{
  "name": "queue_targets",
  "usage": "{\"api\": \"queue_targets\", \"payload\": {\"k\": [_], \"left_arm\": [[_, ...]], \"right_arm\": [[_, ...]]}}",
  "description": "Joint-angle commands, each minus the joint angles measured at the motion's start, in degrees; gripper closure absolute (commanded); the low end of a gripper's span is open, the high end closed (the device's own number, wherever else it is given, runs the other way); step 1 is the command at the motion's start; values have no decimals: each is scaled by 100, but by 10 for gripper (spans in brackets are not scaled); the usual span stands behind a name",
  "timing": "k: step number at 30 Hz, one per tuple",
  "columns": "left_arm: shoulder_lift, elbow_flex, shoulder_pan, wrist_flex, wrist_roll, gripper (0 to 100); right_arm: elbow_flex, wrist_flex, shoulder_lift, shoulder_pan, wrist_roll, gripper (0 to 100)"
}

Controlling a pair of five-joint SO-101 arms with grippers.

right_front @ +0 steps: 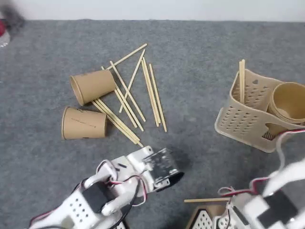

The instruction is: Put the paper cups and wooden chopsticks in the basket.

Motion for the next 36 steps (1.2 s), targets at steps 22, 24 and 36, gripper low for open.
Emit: {"api": "queue_targets", "payload": {"k": [22,24,36], "left_arm": [[6470,-3108,2136,-1002,193,775],[6866,-3451,2136,-905,193,775],[7525,-4963,2136,475,185,776]], "right_arm": [[-299,-998,1226,673,316,794],[-466,-980,1244,734,316,794],[-835,-989,1253,796,308,794]]}}
